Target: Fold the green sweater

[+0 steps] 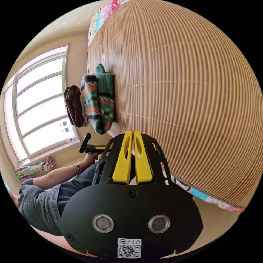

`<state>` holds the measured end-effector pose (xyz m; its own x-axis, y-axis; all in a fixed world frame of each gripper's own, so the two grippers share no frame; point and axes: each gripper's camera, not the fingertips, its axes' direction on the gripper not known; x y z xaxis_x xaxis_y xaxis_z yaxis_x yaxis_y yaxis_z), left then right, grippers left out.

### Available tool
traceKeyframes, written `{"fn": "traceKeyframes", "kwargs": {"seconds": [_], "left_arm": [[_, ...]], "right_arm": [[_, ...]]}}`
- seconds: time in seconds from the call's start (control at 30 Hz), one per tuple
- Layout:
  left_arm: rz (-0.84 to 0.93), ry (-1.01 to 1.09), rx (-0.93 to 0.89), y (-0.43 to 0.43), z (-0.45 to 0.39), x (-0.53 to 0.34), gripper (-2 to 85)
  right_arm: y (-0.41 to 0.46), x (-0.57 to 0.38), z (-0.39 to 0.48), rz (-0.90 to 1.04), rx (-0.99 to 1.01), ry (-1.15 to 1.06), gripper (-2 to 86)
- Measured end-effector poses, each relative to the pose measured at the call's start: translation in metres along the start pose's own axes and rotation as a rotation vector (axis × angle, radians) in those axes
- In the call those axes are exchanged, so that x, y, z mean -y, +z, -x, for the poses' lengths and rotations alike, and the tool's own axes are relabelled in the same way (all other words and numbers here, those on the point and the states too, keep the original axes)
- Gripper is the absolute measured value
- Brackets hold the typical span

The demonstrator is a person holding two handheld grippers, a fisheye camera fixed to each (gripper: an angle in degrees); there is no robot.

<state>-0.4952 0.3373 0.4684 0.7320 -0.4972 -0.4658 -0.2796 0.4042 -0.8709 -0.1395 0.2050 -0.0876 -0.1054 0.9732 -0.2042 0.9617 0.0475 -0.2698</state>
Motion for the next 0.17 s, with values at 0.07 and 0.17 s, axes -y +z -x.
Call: {"fn": "traceKeyframes", "kwargs": {"seconds": [0.07,0.17], "left_arm": [[0.001,-0.03,-0.038,0.001,-0.016,-0.004,-1.0],[0.031,-0.093,-0.07,0.002,-0.049,-0.003,-1.0]], "right_arm": [[-0.055,-0.054,-0.033,-0.018,-0.064,0.063,0.9],[-0.125,-0.126,-0.077,-0.078,-0.1,0.174,0.7]]}}
